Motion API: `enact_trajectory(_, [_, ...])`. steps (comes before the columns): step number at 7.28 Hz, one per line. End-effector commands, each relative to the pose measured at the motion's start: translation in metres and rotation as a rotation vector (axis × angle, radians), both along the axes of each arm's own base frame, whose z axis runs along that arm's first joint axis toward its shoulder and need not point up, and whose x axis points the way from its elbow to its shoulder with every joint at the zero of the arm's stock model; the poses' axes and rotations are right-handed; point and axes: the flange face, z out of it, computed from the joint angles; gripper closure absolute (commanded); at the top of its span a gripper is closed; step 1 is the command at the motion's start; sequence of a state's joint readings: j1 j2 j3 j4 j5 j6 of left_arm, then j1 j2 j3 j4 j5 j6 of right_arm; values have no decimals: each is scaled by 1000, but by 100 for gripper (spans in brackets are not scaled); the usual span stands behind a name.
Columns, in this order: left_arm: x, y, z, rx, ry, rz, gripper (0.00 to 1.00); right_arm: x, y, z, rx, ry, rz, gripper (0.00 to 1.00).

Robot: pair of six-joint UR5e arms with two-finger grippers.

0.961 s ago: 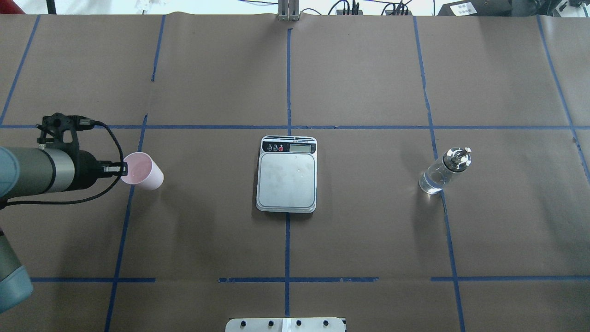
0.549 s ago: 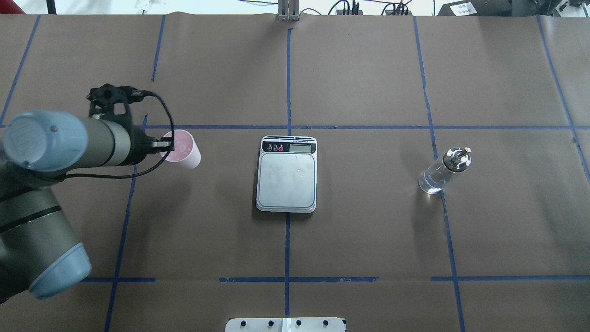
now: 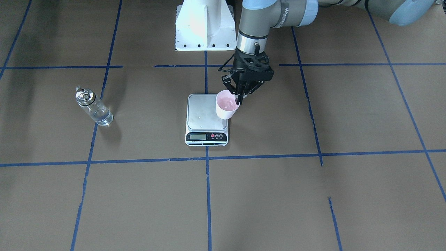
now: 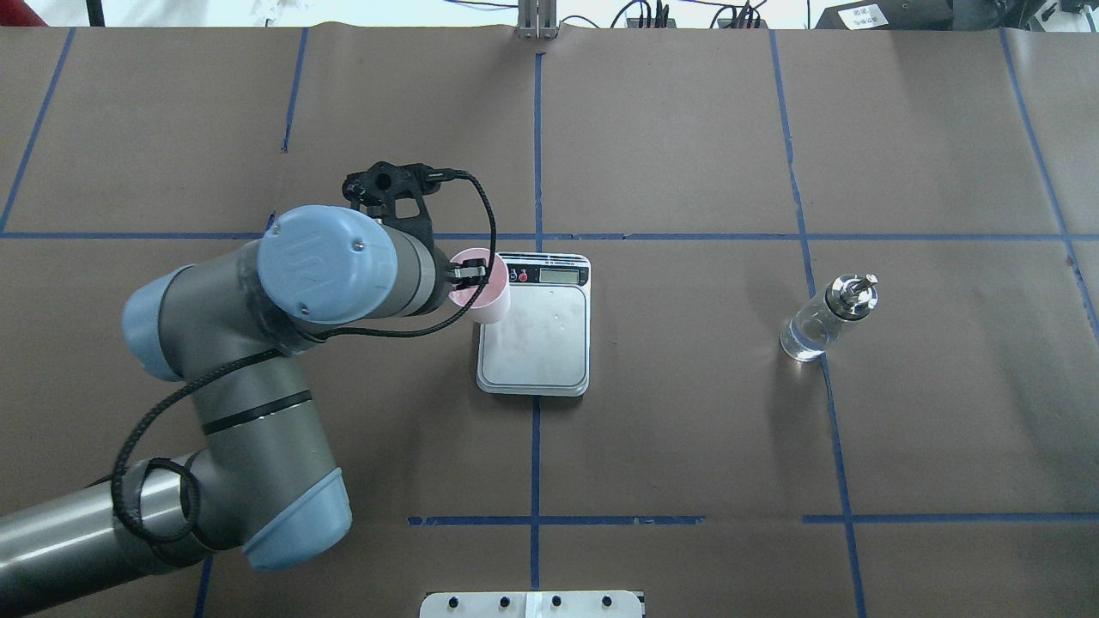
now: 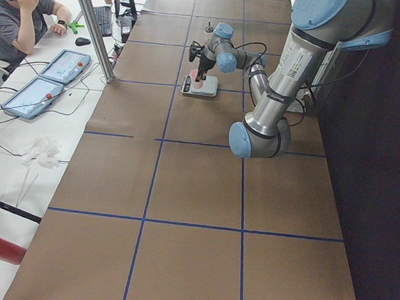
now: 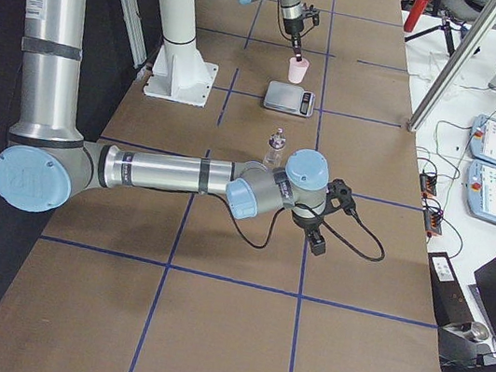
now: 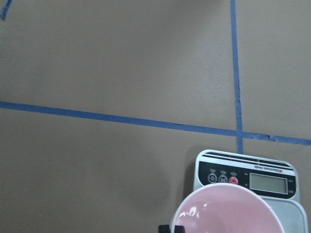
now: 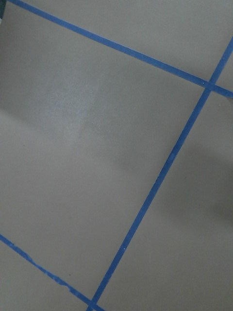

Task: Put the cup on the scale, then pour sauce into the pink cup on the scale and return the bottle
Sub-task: 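Carry the pink cup with the left gripper onto the scale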

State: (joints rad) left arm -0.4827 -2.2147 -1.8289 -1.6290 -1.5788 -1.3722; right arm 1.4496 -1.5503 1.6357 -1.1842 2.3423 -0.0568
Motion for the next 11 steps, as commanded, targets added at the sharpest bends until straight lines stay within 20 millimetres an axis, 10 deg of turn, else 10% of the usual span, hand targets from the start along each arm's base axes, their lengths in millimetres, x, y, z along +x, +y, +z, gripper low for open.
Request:
enact_trajectory(1, [33, 2, -19, 15, -8, -7, 100, 0, 0, -1, 2, 0, 0, 0])
enact_trajectory(5, [47, 11, -19, 13, -12, 20, 100, 0, 0, 1, -1, 0, 0, 0])
enact_trajectory(7, [48, 14, -16, 13, -16, 26, 80, 0, 0, -1, 2, 0, 0, 0])
enact_trajectory(9, [42, 15, -20, 26, -9, 30, 0, 0, 0, -1, 2, 0, 0, 0])
enact_trajectory(11, [-13, 26, -20, 130, -11, 90, 0, 0, 0, -17, -12, -20, 39, 0])
